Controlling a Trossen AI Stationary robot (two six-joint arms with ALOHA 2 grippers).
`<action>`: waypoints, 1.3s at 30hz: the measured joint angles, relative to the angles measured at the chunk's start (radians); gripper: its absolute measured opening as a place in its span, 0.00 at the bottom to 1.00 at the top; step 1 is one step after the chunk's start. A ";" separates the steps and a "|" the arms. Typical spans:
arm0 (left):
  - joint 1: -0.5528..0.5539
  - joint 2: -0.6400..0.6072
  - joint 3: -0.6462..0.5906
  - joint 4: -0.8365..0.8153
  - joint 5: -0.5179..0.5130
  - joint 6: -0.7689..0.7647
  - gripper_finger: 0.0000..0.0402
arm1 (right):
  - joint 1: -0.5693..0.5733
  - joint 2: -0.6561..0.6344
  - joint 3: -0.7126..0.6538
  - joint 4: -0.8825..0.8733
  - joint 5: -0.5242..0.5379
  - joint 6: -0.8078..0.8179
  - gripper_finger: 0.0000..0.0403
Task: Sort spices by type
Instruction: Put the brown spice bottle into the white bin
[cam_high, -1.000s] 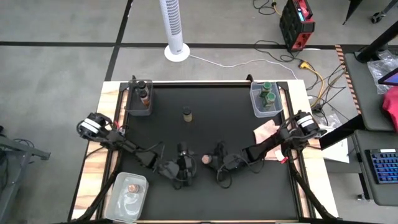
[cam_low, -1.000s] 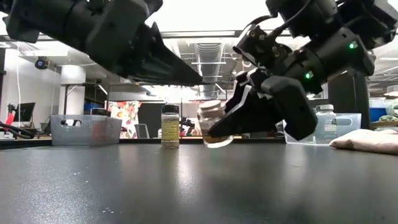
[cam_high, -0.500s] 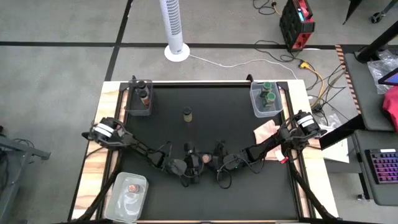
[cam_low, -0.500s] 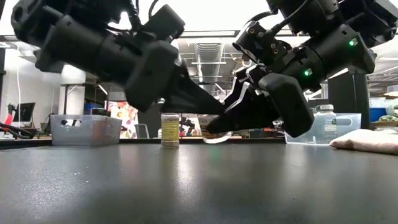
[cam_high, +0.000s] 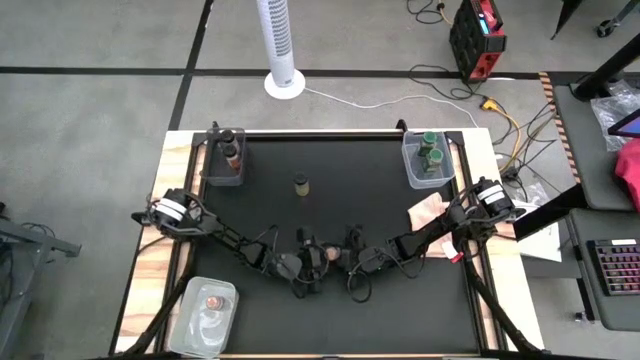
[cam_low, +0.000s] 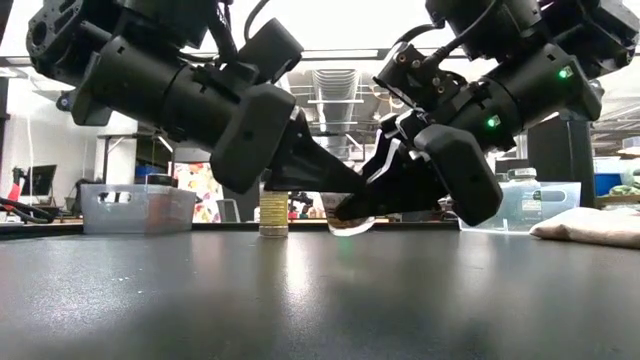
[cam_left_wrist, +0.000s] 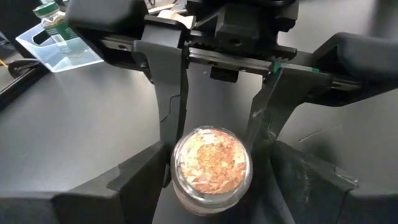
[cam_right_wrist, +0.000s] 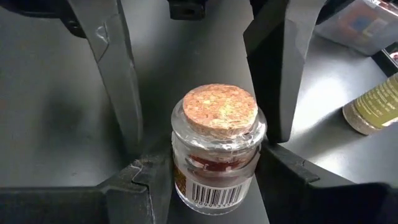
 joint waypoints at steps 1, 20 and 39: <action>0.001 -0.001 -0.002 0.000 0.000 0.000 0.67 | 0.000 0.000 0.000 -0.001 0.000 0.000 0.44; 0.016 -0.055 0.035 -0.042 -0.214 -0.193 0.66 | 0.000 0.000 0.020 -0.020 0.359 -0.019 0.44; 0.053 -0.010 0.101 -0.137 -0.242 -0.278 0.50 | 0.003 0.000 0.037 -0.028 0.362 -0.052 0.44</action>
